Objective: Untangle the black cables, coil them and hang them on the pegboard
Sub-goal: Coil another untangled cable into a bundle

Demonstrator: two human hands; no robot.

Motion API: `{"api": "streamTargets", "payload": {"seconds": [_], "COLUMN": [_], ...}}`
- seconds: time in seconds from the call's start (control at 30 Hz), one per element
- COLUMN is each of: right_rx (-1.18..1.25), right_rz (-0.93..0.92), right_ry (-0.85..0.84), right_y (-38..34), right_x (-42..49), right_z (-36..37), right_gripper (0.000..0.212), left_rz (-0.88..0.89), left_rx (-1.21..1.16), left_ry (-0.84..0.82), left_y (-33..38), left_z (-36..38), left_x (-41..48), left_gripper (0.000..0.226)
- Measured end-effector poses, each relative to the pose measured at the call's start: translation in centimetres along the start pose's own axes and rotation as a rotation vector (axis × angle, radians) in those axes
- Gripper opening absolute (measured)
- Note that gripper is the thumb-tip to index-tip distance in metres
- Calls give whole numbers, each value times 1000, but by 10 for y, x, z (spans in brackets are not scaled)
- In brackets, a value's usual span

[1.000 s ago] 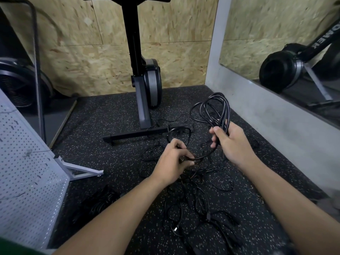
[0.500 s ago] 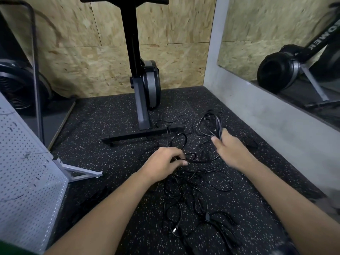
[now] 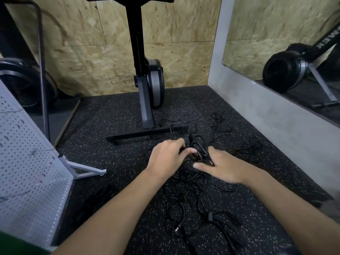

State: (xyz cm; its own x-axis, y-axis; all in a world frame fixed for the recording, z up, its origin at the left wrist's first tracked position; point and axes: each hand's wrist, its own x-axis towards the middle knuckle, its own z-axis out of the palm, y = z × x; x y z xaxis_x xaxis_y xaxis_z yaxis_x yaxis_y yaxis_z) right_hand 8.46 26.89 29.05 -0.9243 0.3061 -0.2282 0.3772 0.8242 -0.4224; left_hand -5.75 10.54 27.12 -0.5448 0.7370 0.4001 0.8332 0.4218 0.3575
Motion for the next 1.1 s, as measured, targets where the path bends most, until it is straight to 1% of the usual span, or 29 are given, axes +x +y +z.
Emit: {"api": "streamTargets", "payload": {"seconds": [0.03,0.1,0.2,0.27,0.33,0.4,0.5,0.57,0.63,0.67,0.77,0.83,0.9,0.97,1.03,1.1], "right_rx": [-9,-33,-30,-20,-22,17,128,241,317,340,402,411,398,425,474,528], "right_rz": [-5,-7,5,-4,-38,-71,-112,-129,-135,-136,-115,-108,-114,-126,-165,-190], "right_ry": [-3,-33,-81,-108,-117,-115,-96,-112,-130,-130,-133,-162,-196,-201,-166,-92], "right_y": [1,-1,-4,-5,-4,-3,5,13,16,16,13,12,11,11,12,13], "right_x": [0,0,0,-1,-2,-3,-2,-1,1,2,1,0,-1,-1,0,-1], "right_z": [2,4,4,1,-3,-9,-16,-16,-16,-16,-19,-21,-21,-23,-24,-26], "right_gripper": [80,71,59,53,42,35,33,25,17,16,24,27,27,27,28,28], "left_rz": [-19,-44,-49,-64,-64,-55,-69,-91,-119,-136,-181,-204,-214,-225,-258,-297], "left_rx": [40,121,226,247,229,89,-260,-387,-433,-456,-591,-654,-638,-620,-611,-622], "left_ry": [-26,-43,7,13,-16,-54,-124,-150,-176,-190,-203,-149,-59,-38,-82,-142], "left_y": [2,3,3,4,3,-4,-21,-26,-26,-26,-32,-34,-32,-29,-27,-29], "left_z": [-1,-2,-5,-7,-7,-4,1,4,4,4,2,0,-2,-2,0,1], "left_x": [0,0,2,4,5,5,6,5,5,5,6,6,5,3,0,-1], "left_gripper": [55,60,64,66,65,59,46,41,36,33,25,17,13,13,17,25]}}
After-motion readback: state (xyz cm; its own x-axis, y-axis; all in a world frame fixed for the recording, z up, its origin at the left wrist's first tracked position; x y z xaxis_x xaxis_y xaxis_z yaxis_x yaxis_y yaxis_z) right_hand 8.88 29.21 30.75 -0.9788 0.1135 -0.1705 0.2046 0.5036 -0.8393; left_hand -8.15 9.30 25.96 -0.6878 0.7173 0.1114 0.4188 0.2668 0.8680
